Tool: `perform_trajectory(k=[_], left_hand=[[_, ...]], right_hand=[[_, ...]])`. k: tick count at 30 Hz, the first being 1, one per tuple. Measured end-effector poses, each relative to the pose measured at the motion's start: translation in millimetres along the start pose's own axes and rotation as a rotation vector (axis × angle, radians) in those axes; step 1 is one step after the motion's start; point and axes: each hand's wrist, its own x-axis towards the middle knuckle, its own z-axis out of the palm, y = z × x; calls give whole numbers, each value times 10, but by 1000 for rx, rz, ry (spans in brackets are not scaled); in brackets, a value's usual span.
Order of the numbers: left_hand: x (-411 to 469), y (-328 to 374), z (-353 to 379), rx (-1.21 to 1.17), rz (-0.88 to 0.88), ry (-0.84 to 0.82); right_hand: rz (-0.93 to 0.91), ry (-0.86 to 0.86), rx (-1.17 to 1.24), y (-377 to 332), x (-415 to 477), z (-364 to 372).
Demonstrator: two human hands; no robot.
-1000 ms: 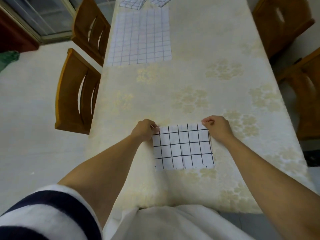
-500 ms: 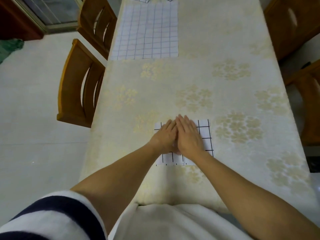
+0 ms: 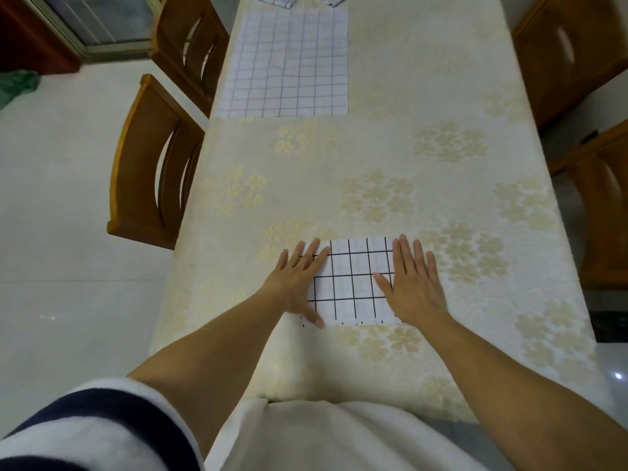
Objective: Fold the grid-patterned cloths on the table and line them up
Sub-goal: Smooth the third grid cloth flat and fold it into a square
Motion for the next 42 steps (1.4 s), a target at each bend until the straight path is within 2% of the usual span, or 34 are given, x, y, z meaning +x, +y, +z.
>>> perform_trajectory(k=[3, 5, 7, 10, 12, 14, 22, 26, 29, 32, 36, 39, 42], left_hand=[[-145, 106, 11, -95, -80, 133], [-153, 307, 15, -66, -106, 233], [-81, 542, 38, -22, -60, 211], [50, 688, 110, -35, -68, 139], [59, 617, 148, -44, -93, 108], [14, 487, 167, -52, -95, 81], [-260, -21, 192, -76, -200, 19], [-332, -53, 113, -134, -163, -21], [-335, 11, -26, -272, -180, 82], [-305, 134, -116, -180, -123, 268], [-124, 456, -188, -110, 15, 199], [24, 630, -196, -124, -36, 118], [71, 693, -135, -101, -76, 66]], right_hand=[[25, 58, 60, -144, 5, -136], [-58, 118, 105, -369, 42, -257], [-161, 132, 178, -654, 124, -351], [-211, 55, 221, -882, 212, -303], [-198, -12, 168, -777, 179, -161], [-190, 3, 73, -575, 105, -25], [-30, 19, 25, -30, -6, -17], [50, -7, 61, 38, -14, -21], [155, 81, 182, -44, -80, -88], [216, 161, 264, -143, -129, -168], [271, 131, 393, -207, -132, -179], [316, 121, 498, -197, -138, -208], [425, 97, 722, -123, -125, -210]])
